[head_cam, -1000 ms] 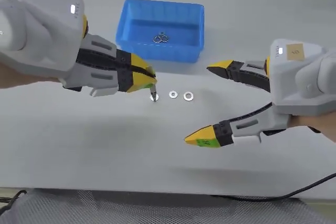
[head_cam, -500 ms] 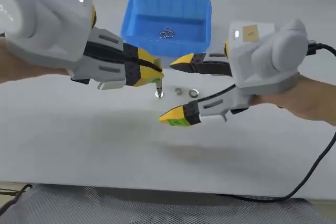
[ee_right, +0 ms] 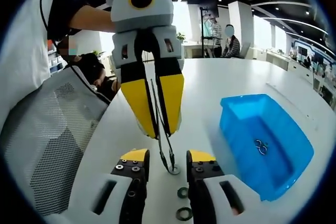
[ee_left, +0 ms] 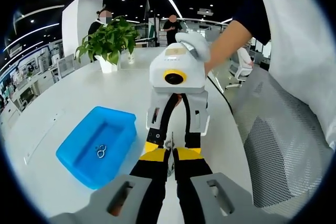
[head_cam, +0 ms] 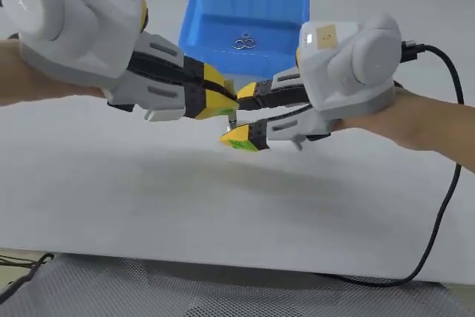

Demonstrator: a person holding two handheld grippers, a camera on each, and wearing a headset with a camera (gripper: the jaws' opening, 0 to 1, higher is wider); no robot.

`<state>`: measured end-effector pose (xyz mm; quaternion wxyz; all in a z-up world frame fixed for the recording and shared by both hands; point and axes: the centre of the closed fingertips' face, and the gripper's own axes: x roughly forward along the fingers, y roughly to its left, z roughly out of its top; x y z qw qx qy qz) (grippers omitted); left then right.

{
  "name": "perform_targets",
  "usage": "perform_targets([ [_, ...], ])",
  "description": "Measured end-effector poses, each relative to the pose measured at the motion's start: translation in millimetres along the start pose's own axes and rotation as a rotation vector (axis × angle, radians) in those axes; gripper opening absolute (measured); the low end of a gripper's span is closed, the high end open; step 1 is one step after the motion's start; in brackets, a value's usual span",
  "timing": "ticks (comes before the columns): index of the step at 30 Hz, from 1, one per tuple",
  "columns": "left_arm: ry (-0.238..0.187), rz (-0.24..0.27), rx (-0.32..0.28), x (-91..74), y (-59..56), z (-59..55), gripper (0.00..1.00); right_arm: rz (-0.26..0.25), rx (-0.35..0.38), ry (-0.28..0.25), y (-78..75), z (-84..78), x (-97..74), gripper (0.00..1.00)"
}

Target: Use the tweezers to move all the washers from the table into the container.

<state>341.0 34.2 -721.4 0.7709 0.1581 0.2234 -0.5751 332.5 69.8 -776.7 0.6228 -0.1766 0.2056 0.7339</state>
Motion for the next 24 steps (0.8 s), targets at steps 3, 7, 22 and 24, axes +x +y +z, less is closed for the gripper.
perform_targets([
  [3, 0.004, 0.0, 0.0, 0.9, -2.0, 0.5, 0.08, 0.012, -0.01, 0.003, 0.7, 0.9, 1.1, 0.2],
  [7, 0.012, -0.001, 0.008, 0.6, -3.2, -1.3, 0.08, 0.028, -0.024, 0.006, 3.2, 1.5, 2.3, 0.13],
  [22, 0.034, -0.001, 0.022, 2.8, -1.1, -3.0, 0.09, 0.014, -0.071, 0.005, 0.1, 0.7, 1.9, 0.1],
  [24, 0.041, 0.001, 0.048, 3.9, -0.3, -2.7, 0.09, 0.008, -0.062, 0.0, -1.0, 0.5, 1.9, 0.1],
])
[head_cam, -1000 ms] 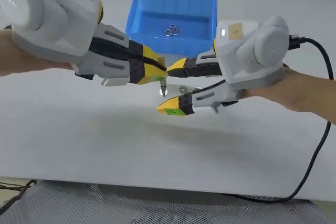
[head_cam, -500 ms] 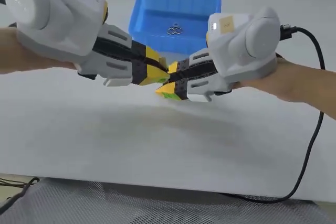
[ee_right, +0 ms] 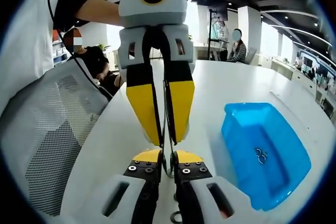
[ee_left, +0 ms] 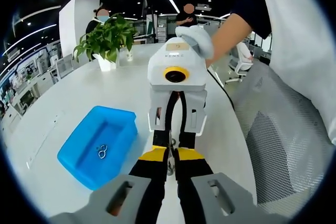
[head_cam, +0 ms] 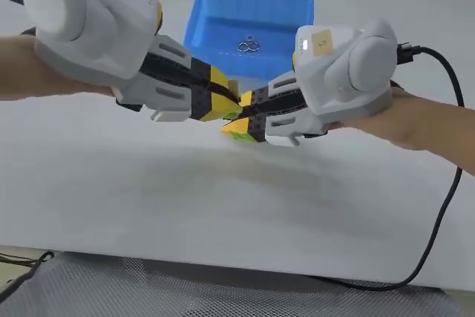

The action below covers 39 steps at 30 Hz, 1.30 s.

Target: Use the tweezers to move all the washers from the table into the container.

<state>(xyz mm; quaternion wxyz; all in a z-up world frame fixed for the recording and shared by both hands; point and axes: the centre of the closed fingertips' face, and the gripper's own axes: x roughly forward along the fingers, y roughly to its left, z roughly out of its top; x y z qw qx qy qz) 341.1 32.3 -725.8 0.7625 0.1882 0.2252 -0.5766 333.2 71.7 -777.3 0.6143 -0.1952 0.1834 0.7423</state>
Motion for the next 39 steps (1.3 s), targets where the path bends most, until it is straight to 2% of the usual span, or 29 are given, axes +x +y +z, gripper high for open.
perform_targets([
  [17, 0.035, -0.025, 0.009, -0.6, -2.0, -6.2, 0.11, -0.01, -0.013, -0.009, -1.4, 0.4, 1.7, 0.1],
  [22, 0.037, -0.031, 0.008, -1.5, -3.1, -7.0, 0.17, -0.018, -0.015, -0.015, -2.5, 3.5, 0.1, 0.1],
  [28, 0.036, -0.008, 0.011, -6.9, -1.2, -5.4, 0.22, -0.022, -0.023, -0.015, -2.5, 5.7, -0.7, 0.1],
  [32, 0.033, 0.011, -0.008, -13.5, 0.4, -4.9, 0.25, -0.024, -0.018, -0.022, -1.0, 10.2, -4.0, 0.1],
  [35, 0.027, 0.03, -0.019, -21.4, -0.5, -4.9, 0.25, -0.025, -0.021, -0.022, 1.4, 16.4, -7.9, 0.1],
  [39, 0.018, 0.057, -0.042, -32.9, -1.0, -5.6, 0.26, -0.031, -0.025, -0.019, -1.5, 16.7, -10.3, 0.1],
])
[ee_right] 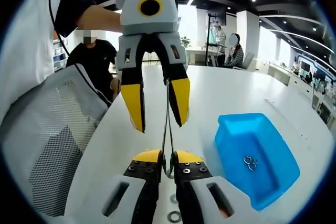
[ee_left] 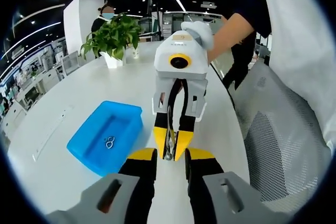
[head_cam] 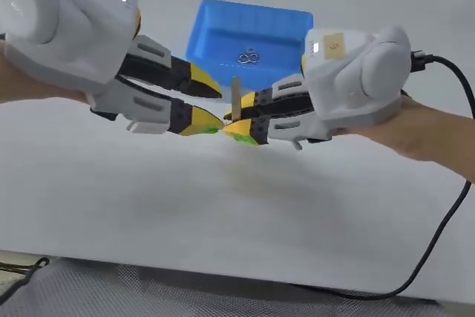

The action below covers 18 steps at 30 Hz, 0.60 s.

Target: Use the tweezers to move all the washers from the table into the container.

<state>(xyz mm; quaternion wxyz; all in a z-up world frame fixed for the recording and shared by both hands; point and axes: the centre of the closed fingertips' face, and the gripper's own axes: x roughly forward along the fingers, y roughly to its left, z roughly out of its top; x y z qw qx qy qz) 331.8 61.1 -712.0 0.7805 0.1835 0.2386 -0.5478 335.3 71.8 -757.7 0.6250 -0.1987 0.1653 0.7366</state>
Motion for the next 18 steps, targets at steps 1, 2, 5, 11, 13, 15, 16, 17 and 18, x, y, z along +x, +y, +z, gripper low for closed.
perform_targets([
  [1, 0.0, 0.006, 0.001, -1.0, 0.3, -0.3, 0.26, -0.002, 0.002, -0.001, -0.9, 2.2, -1.6, 0.1],
  [2, 0.001, 0.029, 0.014, -4.4, 2.2, -1.2, 0.27, -0.004, 0.003, -0.001, -2.0, 3.7, -2.8, 0.1],
  [5, -0.01, 0.066, 0.006, -10.5, 4.1, -1.8, 0.29, -0.009, 0.011, -0.006, -2.1, 11.5, -8.9, 0.1],
  [11, -0.028, 0.133, 0.013, -19.4, 7.1, 0.9, 0.33, -0.019, -0.01, -0.007, -1.8, 21.3, -19.2, 0.1],
  [13, -0.035, 0.153, 0.026, -22.4, 7.3, 3.8, 0.35, -0.025, -0.014, -0.014, -2.1, 28.6, -25.8, 0.1],
  [15, -0.048, 0.156, 0.006, -23.8, 6.6, 5.7, 0.37, -0.031, -0.021, -0.017, -3.7, 32.4, -30.7, 0.1],
  [16, -0.051, 0.159, 0.002, -24.2, 6.3, 5.8, 0.37, -0.033, -0.028, -0.017, -4.7, 33.0, -32.2, 0.1],
  [17, -0.051, 0.164, 0.0, -24.0, 6.1, 5.3, 0.37, -0.034, -0.031, -0.017, -5.2, 35.7, -35.0, 0.1],
  [18, -0.049, 0.171, -0.005, -23.7, 5.8, 4.1, 0.37, -0.036, -0.034, -0.018, -5.5, 38.0, -37.1, 0.1],
])
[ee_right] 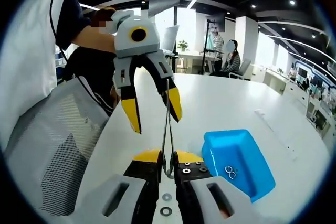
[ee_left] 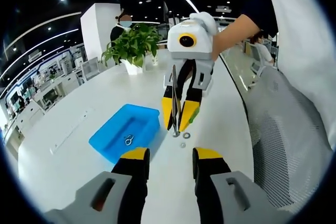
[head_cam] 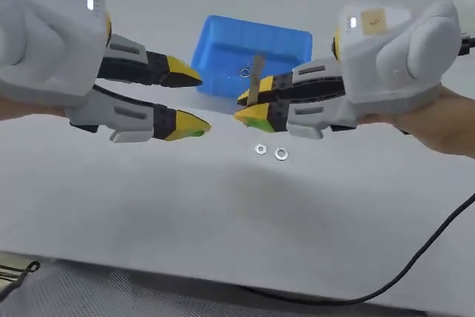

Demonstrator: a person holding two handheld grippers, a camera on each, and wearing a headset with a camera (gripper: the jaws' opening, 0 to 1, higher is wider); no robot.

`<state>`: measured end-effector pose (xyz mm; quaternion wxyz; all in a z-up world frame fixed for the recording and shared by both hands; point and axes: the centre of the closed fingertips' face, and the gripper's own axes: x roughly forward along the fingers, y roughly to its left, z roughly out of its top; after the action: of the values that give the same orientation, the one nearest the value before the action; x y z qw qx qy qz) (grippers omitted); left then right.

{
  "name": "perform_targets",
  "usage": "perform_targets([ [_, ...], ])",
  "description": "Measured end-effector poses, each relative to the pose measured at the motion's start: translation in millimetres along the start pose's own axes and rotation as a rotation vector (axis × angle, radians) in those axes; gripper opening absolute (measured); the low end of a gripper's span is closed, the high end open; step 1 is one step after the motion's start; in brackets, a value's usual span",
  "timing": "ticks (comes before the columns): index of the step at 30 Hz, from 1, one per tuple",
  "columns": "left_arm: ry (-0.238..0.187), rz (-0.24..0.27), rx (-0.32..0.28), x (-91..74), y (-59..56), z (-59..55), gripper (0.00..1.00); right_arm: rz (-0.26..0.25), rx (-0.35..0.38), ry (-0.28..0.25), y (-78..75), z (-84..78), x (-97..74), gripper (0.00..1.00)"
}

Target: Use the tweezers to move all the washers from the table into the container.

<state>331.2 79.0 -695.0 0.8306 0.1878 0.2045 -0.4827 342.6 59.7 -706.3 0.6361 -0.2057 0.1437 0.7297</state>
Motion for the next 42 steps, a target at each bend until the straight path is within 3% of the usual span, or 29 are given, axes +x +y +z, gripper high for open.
perform_targets([
  [9, 0.036, -0.005, -0.059, 3.2, -15.9, -15.9, 0.46, -0.008, -0.035, 0.01, -12.4, 9.0, -15.0, 0.1],
  [16, 0.038, -0.001, -0.101, -2.9, -14.5, -23.3, 0.59, -0.048, -0.043, -0.006, -46.1, 17.7, -26.9, 0.1],
  [26, 0.028, 0.038, -0.156, -7.8, -4.3, -28.0, 0.81, -0.097, -0.043, -0.021, -85.8, 22.3, -21.5, 0.1],
  [30, 0.033, 0.05, -0.177, -9.5, -1.5, -33.0, 0.85, -0.12, -0.055, -0.007, -103.8, 13.8, -13.5, 0.1],
  [33, 0.004, 0.045, -0.246, -9.8, -2.5, -33.0, 0.92, -0.133, -0.048, 0.003, -116.3, 2.9, -6.2, 0.1],
  [42, 0.042, 0.06, -0.263, -10.0, -0.6, -49.0, 0.96, -0.15, -0.015, 0.03, -131.0, -29.0, 6.3, 0.1],
])
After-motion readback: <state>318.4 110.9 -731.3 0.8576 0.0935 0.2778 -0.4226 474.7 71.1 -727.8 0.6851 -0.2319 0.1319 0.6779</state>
